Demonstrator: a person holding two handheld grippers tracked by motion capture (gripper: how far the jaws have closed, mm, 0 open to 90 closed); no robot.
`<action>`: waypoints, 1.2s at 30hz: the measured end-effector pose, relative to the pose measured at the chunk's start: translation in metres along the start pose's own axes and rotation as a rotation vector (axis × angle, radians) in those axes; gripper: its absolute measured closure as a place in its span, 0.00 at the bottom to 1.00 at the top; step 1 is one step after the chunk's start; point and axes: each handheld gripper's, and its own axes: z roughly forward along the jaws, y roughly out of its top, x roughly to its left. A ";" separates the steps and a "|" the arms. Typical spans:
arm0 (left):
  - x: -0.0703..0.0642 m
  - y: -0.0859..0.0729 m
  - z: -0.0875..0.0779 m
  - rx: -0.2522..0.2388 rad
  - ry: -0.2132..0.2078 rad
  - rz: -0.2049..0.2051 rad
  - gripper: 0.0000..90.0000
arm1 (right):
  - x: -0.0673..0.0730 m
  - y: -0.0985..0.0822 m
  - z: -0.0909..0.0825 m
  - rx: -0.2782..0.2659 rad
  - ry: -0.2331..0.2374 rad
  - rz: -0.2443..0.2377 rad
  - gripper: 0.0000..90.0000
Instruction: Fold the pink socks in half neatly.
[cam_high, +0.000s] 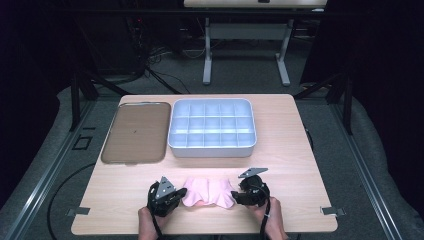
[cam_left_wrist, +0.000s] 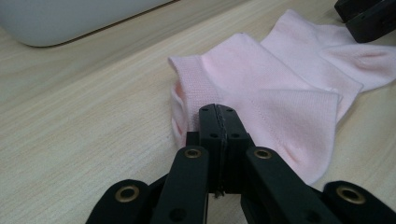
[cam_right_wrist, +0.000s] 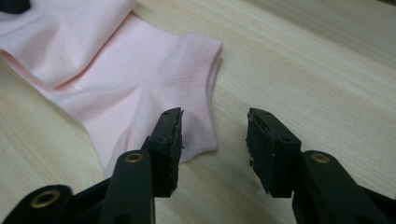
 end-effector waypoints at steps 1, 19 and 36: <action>0.000 0.000 0.000 0.000 0.000 0.000 1.00 | 0.004 0.000 0.001 0.001 -0.022 -0.026 0.67; 0.000 0.000 0.000 -0.002 -0.001 0.000 1.00 | 0.003 -0.005 -0.002 -0.043 0.046 -0.007 0.94; -0.001 0.000 0.000 -0.001 0.004 0.004 1.00 | 0.008 0.015 -0.028 -0.104 0.126 -0.012 0.94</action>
